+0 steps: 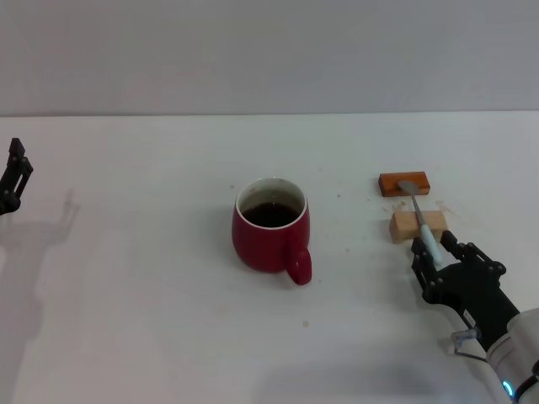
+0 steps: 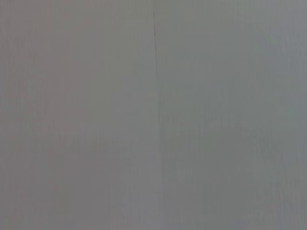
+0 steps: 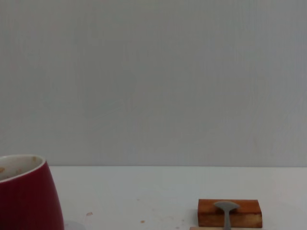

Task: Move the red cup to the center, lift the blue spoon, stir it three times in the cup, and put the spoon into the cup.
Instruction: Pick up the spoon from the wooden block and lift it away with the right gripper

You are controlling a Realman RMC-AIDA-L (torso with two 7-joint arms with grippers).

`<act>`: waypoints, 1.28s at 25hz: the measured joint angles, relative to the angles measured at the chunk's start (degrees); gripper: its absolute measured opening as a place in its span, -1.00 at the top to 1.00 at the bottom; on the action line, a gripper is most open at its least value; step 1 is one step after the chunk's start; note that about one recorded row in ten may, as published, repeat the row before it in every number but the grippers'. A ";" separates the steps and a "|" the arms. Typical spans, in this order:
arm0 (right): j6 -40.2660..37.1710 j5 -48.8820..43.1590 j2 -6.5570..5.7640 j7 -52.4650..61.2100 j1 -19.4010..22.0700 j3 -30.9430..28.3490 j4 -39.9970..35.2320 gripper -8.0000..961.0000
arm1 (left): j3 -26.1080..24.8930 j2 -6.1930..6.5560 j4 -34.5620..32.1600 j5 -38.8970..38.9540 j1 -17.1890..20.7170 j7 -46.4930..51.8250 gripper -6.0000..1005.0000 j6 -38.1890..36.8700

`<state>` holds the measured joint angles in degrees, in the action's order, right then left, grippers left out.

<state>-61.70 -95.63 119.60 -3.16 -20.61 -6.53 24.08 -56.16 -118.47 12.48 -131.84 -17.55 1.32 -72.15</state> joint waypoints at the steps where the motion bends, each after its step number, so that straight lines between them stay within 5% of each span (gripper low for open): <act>1: 0.00 0.00 0.00 0.00 0.00 0.00 0.00 -0.01 | 0.00 0.00 0.00 0.00 0.00 0.00 -0.65 0.00; 32: 0.06 0.23 -0.13 -0.61 0.53 -0.86 0.56 0.72 | 0.00 -0.01 -0.53 0.01 -0.19 0.00 -0.65 0.00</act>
<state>-61.64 -95.40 119.47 -3.77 -20.08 -7.39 24.64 -56.16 -118.48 11.95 -131.83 -17.74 1.32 -72.15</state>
